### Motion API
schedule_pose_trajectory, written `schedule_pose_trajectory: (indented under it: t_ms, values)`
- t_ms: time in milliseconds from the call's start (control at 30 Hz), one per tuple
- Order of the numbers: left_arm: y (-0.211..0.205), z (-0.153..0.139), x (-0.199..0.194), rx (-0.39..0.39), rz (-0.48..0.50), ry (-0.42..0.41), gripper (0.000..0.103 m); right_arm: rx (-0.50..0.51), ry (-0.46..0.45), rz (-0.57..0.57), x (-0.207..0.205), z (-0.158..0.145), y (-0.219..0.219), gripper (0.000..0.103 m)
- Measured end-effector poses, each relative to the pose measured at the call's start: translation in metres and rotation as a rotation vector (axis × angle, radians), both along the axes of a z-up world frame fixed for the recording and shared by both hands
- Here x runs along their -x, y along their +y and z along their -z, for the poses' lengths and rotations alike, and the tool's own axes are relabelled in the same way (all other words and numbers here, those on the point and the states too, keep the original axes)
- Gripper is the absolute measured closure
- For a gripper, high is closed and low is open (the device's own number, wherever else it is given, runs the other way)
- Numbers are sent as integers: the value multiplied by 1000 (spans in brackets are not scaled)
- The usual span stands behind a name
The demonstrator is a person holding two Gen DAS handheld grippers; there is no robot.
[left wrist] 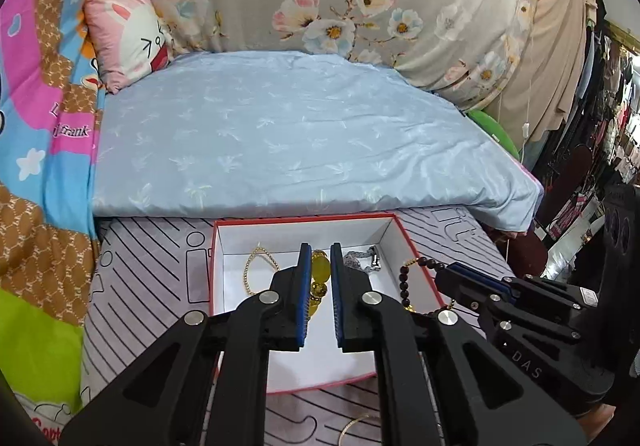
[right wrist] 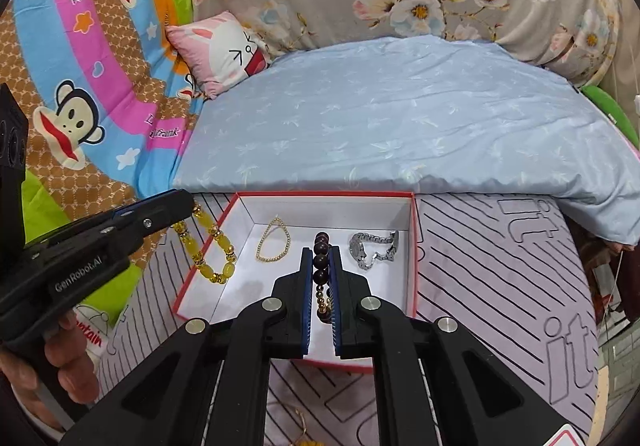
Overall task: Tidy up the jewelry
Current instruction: 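Carry both bead bracelets into the red box and open both tools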
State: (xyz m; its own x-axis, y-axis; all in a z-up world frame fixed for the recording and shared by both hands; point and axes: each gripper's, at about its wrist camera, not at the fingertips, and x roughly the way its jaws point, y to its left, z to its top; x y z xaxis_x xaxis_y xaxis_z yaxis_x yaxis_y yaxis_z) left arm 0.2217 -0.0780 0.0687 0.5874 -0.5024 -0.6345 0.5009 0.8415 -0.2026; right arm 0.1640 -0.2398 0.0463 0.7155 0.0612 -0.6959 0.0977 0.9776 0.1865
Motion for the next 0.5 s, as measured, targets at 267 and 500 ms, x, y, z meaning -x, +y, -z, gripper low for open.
schedule_pose_trajectory:
  t_ms: [267, 500]
  values:
    - [-11, 44, -34, -36, -7, 58, 94, -25, 82, -4, -33, 44, 0, 96]
    - [-12, 71, -50, -82, -24, 92, 94, -13, 125, 16, -47, 66, -10, 96]
